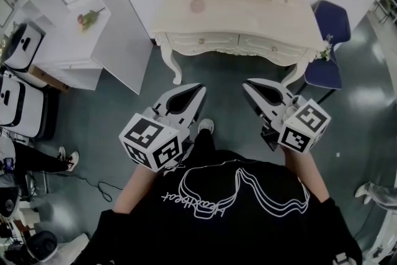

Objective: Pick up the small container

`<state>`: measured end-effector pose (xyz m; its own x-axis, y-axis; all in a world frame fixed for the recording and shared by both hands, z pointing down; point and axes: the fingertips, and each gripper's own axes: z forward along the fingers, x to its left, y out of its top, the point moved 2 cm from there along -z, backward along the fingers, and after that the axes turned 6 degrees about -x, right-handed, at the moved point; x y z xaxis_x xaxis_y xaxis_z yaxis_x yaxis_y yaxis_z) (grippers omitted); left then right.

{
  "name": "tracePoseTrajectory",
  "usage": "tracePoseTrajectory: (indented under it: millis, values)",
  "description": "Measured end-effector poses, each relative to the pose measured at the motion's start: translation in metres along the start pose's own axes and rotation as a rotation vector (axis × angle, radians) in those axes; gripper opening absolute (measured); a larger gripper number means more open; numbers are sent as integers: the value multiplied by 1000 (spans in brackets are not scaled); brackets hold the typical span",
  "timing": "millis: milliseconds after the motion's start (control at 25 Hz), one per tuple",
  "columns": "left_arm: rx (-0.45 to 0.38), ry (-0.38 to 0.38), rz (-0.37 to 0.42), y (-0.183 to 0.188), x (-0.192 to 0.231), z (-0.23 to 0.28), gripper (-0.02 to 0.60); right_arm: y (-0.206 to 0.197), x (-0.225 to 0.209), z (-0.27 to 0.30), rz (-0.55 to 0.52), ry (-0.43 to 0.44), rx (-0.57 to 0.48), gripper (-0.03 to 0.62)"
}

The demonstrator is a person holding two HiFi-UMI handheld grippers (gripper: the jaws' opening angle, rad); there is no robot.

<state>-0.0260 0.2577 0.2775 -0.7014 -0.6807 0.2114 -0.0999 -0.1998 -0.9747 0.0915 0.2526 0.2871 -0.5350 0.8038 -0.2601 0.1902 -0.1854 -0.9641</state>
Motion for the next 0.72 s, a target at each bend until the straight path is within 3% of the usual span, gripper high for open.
tracePoseTrajectory:
  millis: [720]
  values:
    - [53, -36, -51, 15, 129, 105, 6, 8, -120, 100, 48, -73, 34, 8]
